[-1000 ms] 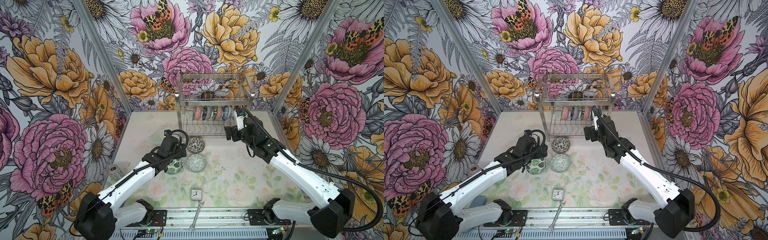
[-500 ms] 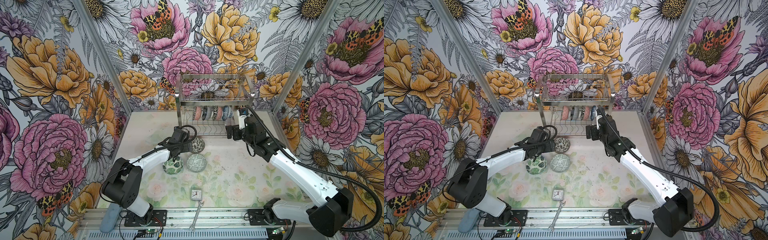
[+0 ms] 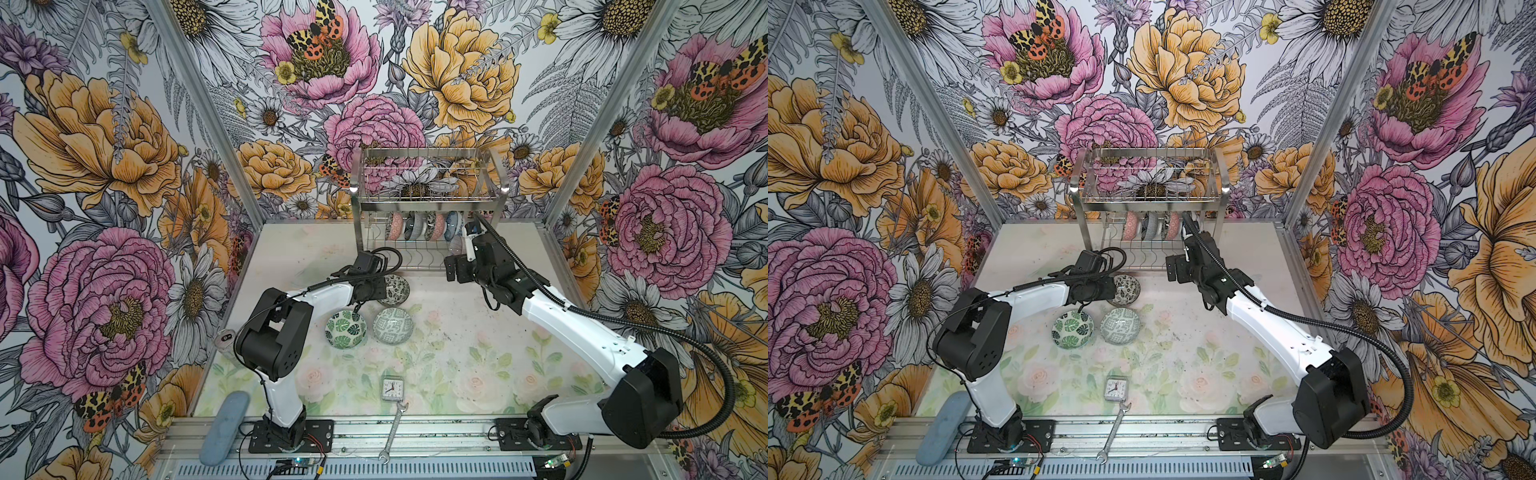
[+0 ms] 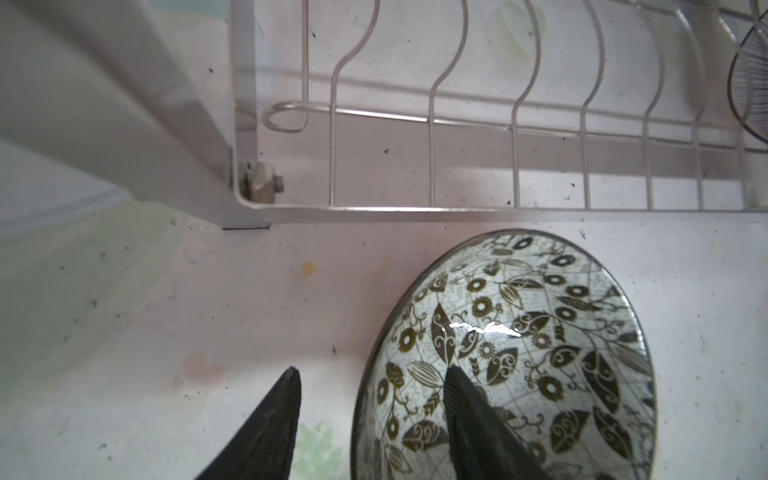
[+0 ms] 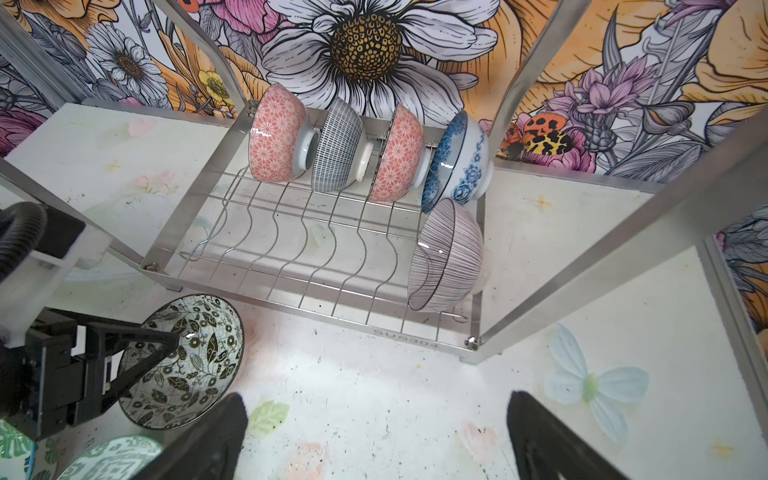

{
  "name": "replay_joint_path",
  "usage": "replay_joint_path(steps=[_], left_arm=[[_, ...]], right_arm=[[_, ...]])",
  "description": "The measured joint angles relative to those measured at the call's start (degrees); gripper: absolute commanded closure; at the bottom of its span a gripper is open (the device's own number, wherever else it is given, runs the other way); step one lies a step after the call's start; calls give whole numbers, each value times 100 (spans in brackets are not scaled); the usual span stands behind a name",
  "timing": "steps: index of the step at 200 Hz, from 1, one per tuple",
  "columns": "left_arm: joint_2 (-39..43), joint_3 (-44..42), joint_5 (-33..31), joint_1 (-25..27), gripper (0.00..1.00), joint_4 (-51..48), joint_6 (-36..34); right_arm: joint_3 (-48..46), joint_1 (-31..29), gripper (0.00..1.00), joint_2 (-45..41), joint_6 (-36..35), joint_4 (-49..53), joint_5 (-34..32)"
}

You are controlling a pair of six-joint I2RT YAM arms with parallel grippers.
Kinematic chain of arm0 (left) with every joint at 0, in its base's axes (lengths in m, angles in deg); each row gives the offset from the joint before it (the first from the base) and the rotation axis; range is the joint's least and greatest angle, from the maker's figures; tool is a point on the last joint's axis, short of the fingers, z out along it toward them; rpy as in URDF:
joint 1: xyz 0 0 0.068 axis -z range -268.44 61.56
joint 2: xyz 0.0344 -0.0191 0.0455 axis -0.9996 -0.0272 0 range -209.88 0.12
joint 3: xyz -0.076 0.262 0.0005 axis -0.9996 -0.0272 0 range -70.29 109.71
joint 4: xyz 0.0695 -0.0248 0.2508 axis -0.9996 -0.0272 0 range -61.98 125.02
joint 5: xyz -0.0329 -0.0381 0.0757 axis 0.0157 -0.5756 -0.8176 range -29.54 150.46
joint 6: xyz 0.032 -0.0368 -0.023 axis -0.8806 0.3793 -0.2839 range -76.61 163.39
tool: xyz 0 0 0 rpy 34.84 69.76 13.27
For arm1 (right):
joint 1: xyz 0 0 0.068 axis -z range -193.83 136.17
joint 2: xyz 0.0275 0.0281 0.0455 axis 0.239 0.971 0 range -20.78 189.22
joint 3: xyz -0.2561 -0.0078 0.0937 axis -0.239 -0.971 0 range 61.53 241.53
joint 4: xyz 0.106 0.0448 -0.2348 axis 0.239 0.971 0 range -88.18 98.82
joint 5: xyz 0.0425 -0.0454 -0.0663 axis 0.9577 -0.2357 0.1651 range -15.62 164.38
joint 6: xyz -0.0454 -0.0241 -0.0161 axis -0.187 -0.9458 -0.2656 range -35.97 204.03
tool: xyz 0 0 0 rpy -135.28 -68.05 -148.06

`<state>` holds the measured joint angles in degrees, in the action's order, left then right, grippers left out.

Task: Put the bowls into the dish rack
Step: 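Lower the left gripper onto the black-leaf bowl rim and close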

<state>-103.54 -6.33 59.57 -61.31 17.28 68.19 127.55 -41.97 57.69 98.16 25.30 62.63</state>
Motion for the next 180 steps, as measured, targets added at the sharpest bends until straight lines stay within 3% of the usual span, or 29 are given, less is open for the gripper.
replay_joint_path(steps=[79,110,180], left_arm=[[-332,127,116,4,90,90,-72],[-278,127,142,4,100,83,-72],[555,129,-232,61,100,-313,-105]], right_arm=[[79,0,0,0,-7,-11,-2],[79,2,0,0,-20,-11,-2],[79,11,0,-7,-46,-11,26]])
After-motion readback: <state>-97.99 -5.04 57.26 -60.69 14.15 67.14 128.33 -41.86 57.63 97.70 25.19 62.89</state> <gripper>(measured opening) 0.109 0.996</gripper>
